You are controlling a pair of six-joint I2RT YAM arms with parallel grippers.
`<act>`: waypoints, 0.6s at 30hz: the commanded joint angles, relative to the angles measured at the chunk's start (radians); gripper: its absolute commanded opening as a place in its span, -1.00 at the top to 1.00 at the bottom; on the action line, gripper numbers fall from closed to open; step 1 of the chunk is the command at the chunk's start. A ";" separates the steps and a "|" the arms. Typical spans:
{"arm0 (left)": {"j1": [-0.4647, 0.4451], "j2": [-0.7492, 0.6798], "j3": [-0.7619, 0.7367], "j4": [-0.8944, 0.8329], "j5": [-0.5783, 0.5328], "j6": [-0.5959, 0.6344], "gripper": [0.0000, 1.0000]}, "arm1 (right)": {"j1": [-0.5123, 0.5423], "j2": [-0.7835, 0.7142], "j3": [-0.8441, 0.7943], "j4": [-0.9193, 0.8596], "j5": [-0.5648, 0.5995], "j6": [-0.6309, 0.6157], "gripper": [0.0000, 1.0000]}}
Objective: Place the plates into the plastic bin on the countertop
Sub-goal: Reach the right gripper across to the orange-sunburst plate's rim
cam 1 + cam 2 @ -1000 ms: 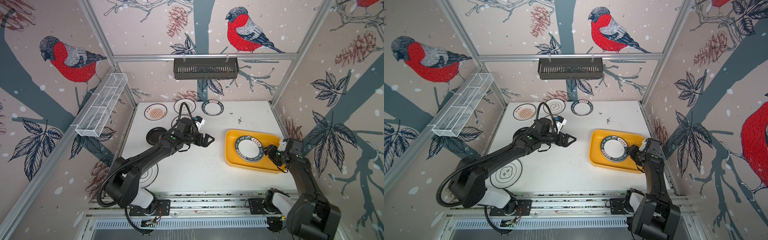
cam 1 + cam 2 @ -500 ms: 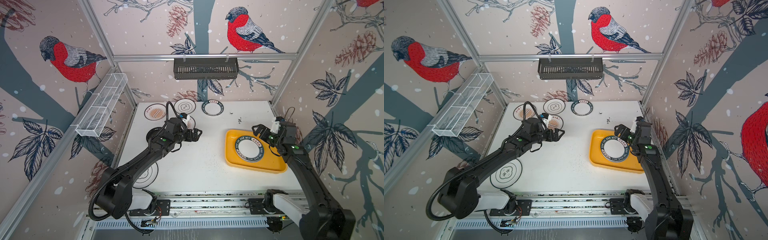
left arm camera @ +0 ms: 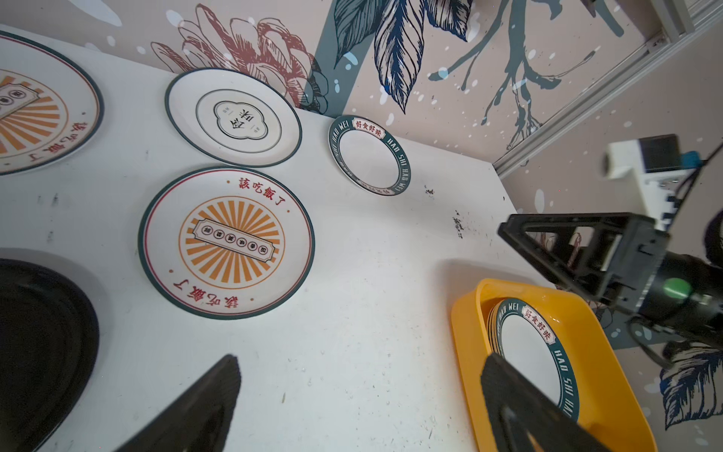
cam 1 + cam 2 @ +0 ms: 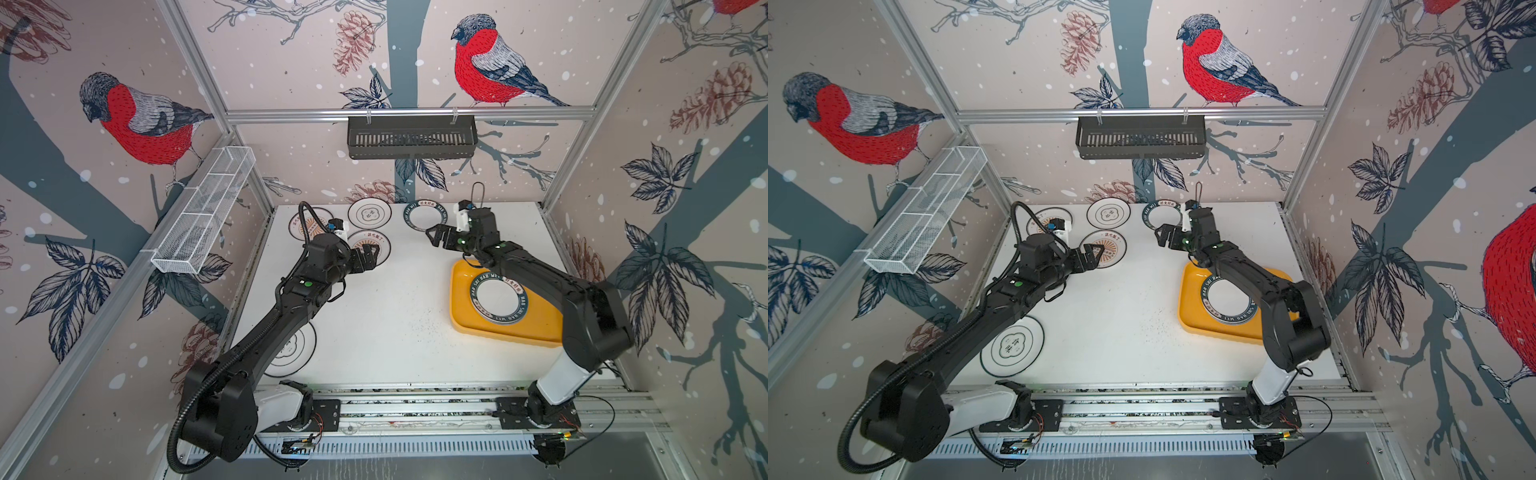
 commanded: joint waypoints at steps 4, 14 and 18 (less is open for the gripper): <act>0.079 0.023 0.019 0.010 0.026 -0.054 -0.92 | 0.063 0.269 0.224 0.058 -0.121 0.047 -0.96; 0.347 0.146 -0.003 0.074 0.279 -0.227 -0.93 | 0.114 0.526 0.455 -0.021 -0.193 0.122 -0.72; 0.374 0.145 -0.020 0.092 0.270 -0.231 -0.92 | 0.123 0.578 0.460 -0.006 -0.195 0.154 -0.64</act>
